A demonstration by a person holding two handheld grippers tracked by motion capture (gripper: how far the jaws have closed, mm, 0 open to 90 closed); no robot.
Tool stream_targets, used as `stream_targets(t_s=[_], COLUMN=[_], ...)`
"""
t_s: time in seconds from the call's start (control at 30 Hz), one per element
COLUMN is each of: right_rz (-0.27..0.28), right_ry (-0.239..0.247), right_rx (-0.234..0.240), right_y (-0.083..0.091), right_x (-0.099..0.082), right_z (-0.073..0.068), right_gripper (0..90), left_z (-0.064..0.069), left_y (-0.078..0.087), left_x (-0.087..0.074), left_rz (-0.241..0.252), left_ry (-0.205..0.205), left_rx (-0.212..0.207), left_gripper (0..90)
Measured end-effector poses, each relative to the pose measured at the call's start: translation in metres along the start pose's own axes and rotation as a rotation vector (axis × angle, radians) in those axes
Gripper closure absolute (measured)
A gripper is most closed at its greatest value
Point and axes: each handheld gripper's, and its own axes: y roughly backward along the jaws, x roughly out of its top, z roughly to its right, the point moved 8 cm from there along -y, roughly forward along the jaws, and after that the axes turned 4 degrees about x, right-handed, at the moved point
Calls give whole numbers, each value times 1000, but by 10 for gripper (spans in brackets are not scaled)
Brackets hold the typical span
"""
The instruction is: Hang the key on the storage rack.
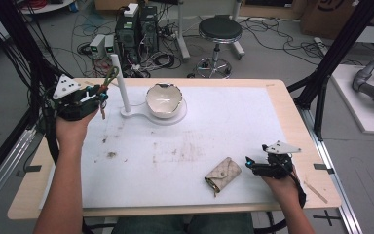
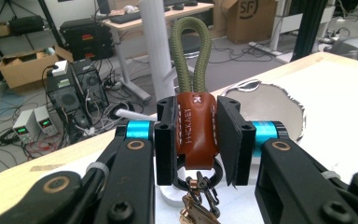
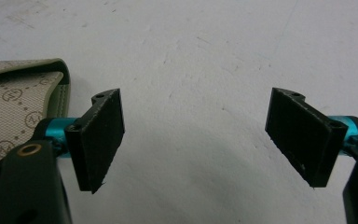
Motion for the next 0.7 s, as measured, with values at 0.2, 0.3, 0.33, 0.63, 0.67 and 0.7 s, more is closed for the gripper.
stream_targets(t_s=[0.2,0.3,0.33,0.63,0.67,0.7], right_rz=[2,3,2,2,2,2], right_ry=[3,3,2,-1,-1,-2], right_rx=[-4,-5,-6,-6,-6,-6], right_y=[1,1,1,2,2,3], right_x=[1,1,1,0,0,0], right_z=[0,0,0,-1,-1,-1], right_gripper=[199,199,199,199,199,199], left_z=[-6,-7,-7,-10,-9,-7], left_y=[-12,-14,-15,-17,-16,-17], left_x=[-15,-18,-19,-22,-21,-21], left_rz=[-31,-40,-44,-38,-39,-41], left_ry=[21,20,21,58,58,57], left_rx=[4,8,5,13,6,-1], left_gripper=[694,692,691,495,495,473])
